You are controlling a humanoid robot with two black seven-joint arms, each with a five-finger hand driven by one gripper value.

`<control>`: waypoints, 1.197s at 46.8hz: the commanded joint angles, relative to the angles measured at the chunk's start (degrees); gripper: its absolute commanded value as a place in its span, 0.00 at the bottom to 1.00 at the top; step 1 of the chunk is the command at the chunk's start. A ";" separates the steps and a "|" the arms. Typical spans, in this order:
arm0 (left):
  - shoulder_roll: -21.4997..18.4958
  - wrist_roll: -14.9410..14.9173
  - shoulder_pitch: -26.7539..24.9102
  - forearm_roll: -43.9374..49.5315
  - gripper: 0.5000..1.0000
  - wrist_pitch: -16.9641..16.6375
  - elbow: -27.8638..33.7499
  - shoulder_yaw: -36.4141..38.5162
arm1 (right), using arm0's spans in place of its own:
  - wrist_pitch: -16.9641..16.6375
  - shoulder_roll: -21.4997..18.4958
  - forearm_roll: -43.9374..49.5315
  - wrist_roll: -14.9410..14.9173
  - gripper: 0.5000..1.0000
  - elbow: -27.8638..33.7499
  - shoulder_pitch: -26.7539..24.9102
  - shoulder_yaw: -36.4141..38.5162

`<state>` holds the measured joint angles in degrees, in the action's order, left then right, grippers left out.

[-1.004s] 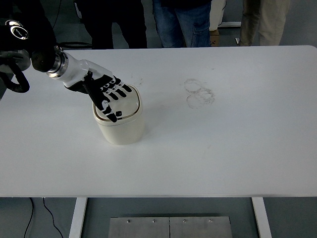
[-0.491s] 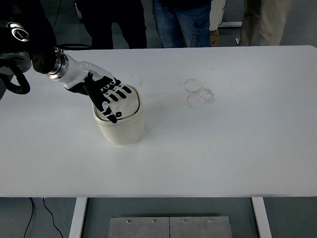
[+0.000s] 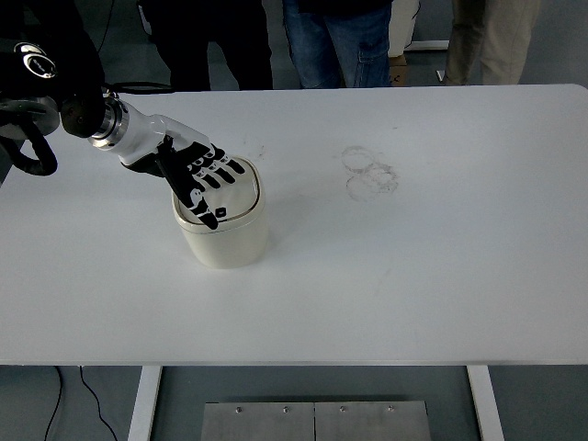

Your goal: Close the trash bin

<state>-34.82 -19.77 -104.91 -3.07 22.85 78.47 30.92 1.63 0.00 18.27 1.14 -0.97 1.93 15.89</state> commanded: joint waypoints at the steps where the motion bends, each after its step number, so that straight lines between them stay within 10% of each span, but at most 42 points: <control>1: 0.02 0.00 0.14 0.08 1.00 -0.08 -0.07 0.01 | -0.05 0.00 -0.07 0.00 0.98 0.00 0.00 -0.07; 56: -0.51 0.00 -1.70 0.08 1.00 0.00 -0.07 0.01 | 0.04 0.00 -0.07 0.00 0.98 0.00 0.00 0.02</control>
<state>-35.47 -19.78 -106.93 -3.01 22.87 78.29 30.90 1.65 0.00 18.28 1.14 -0.97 1.94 15.89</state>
